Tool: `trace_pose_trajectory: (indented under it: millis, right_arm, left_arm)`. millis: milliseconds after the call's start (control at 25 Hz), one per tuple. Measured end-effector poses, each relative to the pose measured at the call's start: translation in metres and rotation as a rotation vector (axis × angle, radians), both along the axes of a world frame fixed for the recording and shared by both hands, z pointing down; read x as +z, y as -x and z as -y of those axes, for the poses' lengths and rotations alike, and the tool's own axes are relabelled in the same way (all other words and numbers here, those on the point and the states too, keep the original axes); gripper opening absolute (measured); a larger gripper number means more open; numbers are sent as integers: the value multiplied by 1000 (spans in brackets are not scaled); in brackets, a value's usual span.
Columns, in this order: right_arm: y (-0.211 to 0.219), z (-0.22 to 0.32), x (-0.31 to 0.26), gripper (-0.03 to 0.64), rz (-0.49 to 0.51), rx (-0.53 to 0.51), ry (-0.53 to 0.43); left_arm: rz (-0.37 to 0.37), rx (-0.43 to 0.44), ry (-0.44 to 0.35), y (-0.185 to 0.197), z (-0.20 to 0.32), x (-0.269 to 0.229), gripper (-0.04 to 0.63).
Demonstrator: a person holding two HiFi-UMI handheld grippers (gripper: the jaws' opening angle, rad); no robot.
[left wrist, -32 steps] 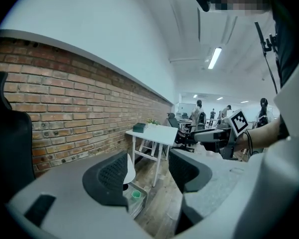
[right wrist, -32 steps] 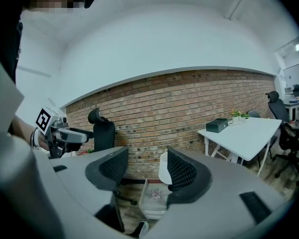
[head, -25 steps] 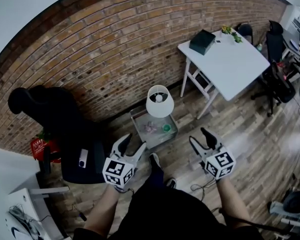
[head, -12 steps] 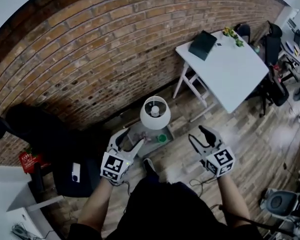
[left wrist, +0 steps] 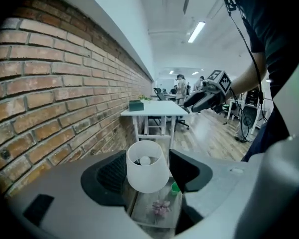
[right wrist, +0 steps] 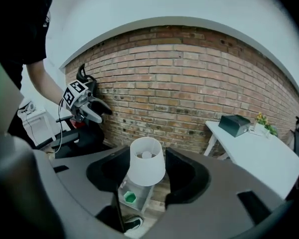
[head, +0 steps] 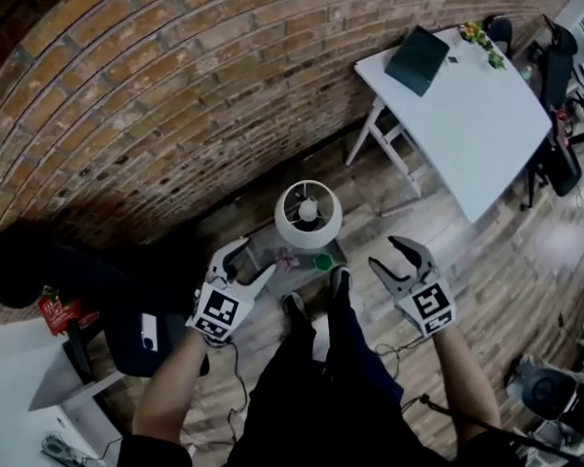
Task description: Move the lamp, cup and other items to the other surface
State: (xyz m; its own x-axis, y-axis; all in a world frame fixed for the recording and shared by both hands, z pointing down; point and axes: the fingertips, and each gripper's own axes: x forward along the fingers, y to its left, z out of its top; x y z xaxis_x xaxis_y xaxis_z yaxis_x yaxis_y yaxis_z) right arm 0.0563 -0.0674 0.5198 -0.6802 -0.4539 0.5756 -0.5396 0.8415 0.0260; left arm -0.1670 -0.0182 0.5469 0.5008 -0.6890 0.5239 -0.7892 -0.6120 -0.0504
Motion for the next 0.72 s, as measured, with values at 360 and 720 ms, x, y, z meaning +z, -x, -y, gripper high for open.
trace_pose_trajectory:
  millis: [360,720]
  right_arm:
    - [19,61,138,249,-134,-252,50]
    - [24,105,256,289,-230,-380,95]
  left_arm:
    - [221,130,172,3,40,136,287]
    - [329,192,301,19,74,264,300]
